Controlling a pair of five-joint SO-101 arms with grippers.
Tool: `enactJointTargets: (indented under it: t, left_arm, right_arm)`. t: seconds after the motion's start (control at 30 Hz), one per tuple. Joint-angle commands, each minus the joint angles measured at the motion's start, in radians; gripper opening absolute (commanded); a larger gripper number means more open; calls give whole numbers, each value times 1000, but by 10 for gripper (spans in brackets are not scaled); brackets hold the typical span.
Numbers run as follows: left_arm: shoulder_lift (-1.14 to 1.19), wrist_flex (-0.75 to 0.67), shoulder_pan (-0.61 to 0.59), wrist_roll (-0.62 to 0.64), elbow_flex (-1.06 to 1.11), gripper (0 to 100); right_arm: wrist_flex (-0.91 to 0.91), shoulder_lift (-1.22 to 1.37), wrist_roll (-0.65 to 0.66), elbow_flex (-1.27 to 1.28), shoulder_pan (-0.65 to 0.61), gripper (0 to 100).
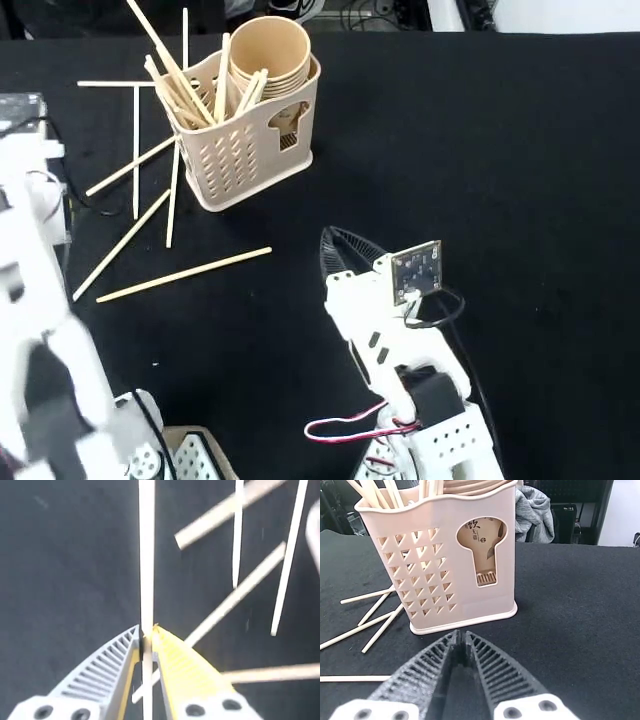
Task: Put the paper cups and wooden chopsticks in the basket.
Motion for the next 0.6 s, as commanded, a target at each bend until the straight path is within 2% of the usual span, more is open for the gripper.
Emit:
enactJointTargets:
  t: [0.0, 0.17, 0.4, 0.5, 0.57]
  left_arm:
    - [-374, -261, 16, 150, 180, 29]
    - [-606, -589, 99, 328, 297, 29]
    - [-681, -1119, 389, 356, 417, 29]
    - [-628, -1243, 490, 356, 407, 30]
    - [-549, -1260, 526, 362, 348, 30]
  right_arm:
    - [0, -15, 11, -1, 11, 16]
    - [2, -15, 11, -1, 11, 16]
    - [2, -15, 11, -1, 11, 16]
    - [2, -15, 11, -1, 11, 16]
    - [2, -15, 11, -1, 11, 16]
